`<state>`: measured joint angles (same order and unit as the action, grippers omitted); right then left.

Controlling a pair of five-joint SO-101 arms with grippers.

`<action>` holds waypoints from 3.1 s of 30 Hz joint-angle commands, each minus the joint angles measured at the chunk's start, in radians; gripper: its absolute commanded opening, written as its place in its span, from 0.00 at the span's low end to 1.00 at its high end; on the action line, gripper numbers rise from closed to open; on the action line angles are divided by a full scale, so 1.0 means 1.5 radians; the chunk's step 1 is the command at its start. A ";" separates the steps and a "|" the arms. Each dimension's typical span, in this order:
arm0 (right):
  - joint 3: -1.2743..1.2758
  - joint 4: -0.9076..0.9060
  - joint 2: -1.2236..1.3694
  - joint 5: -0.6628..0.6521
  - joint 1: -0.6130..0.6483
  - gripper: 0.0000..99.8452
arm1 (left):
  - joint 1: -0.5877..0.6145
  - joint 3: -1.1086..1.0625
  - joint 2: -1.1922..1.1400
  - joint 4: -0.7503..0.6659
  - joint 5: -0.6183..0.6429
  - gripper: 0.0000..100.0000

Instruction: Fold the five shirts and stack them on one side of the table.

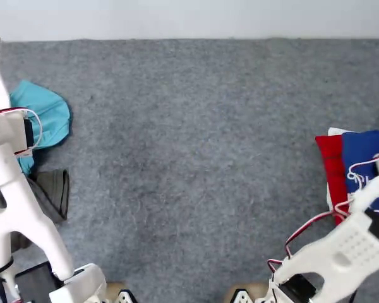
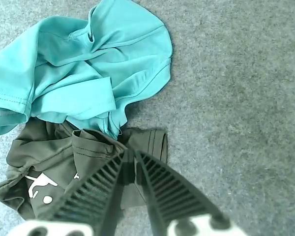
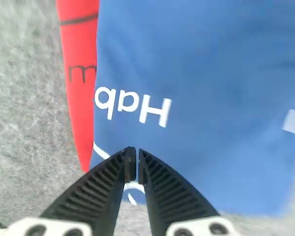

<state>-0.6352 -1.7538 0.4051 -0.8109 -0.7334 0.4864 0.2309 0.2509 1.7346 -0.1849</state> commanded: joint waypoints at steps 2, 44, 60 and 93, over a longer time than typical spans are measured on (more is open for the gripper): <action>-0.006 -0.029 -0.142 0.007 0.023 0.01 | 0.004 0.004 0.020 0.013 -0.006 0.02; 0.598 -0.028 -0.652 0.006 0.126 0.01 | 0.052 -0.124 -0.512 -0.197 -0.196 0.01; 0.598 -0.027 -0.651 0.006 0.128 0.01 | -0.218 -0.058 -0.215 -0.148 -0.069 0.01; 0.668 -0.025 -0.645 0.005 0.129 0.01 | -0.700 0.526 -0.394 0.015 0.039 0.20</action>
<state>0.3713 -1.7553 -0.5432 -0.8109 -0.5478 -0.6306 1.0211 -0.3982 1.7300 -0.1312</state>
